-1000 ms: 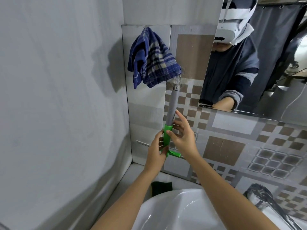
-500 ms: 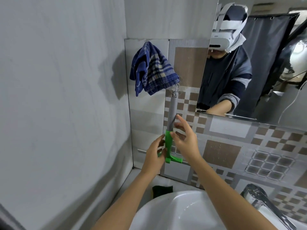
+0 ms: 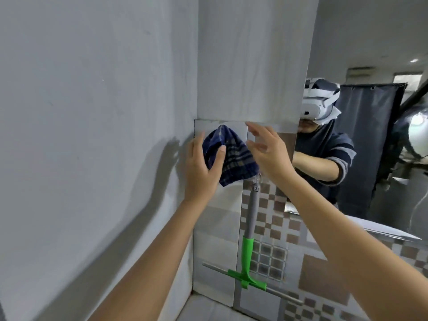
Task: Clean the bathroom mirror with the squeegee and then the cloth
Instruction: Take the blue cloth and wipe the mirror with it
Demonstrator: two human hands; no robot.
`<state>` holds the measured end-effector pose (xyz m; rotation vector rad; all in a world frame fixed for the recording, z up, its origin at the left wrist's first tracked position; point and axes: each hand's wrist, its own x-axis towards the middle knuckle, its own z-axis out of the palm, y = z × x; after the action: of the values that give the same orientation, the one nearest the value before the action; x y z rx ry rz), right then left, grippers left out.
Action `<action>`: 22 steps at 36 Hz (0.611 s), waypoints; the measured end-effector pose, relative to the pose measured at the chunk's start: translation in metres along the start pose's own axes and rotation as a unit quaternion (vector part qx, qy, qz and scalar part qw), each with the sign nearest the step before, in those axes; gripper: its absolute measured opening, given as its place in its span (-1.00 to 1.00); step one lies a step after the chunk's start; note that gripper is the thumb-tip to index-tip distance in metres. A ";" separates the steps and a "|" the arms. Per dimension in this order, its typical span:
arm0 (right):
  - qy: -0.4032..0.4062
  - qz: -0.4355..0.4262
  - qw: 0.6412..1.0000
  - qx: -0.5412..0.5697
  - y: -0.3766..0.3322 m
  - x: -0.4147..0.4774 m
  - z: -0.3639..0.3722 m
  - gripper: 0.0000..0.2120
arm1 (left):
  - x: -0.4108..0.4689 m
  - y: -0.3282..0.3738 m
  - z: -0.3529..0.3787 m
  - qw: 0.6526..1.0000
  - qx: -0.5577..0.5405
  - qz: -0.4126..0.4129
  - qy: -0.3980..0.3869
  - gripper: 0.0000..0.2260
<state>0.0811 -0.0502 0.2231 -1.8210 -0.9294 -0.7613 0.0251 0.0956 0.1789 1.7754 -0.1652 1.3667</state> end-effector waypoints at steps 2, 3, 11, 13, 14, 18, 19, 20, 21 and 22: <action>-0.036 -0.028 0.999 -0.023 -0.003 0.018 0.002 -0.60 | 0.006 0.003 0.004 0.998 0.035 0.028 -0.036 -0.58; -0.063 -0.043 0.996 -0.040 -0.004 0.025 0.004 -0.60 | 0.007 0.002 0.005 0.997 0.045 0.035 -0.049 -0.59; -0.165 -0.132 0.968 -0.137 -0.003 0.058 0.019 -0.69 | 0.022 -0.014 0.003 0.995 0.062 0.077 0.002 -0.75; -0.138 -0.143 0.971 -0.131 -0.003 0.061 0.023 -0.74 | 0.028 -0.014 0.000 0.993 0.077 0.083 0.013 -0.79; -0.126 -0.145 0.973 -0.125 -0.003 0.063 0.024 -0.77 | 0.031 -0.013 -0.002 0.993 0.085 0.083 0.019 -0.80; -0.099 -0.138 0.979 -0.113 -0.011 0.071 0.028 -0.84 | 0.045 -0.004 -0.012 0.992 0.089 0.086 0.025 -0.82; -0.088 -0.137 0.980 -0.112 -0.014 0.072 0.028 -0.84 | 0.049 -0.001 -0.014 0.992 0.087 0.088 0.022 -0.83; -0.075 -0.135 0.982 -0.107 -0.016 0.073 0.028 -0.84 | 0.053 0.003 -0.015 0.992 0.085 0.090 0.018 -0.83; -0.061 -0.132 0.984 -0.101 -0.019 0.073 0.027 -0.84 | 0.056 0.007 -0.017 0.992 0.083 0.092 0.015 -0.83; -0.046 -0.129 0.986 -0.096 -0.022 0.074 0.025 -0.84 | 0.060 0.011 -0.018 0.992 0.083 0.095 0.011 -0.83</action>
<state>0.1035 -0.0005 0.2828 -1.9377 -1.2047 -0.9598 0.0289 0.1244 0.2355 1.9198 -0.2179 1.5738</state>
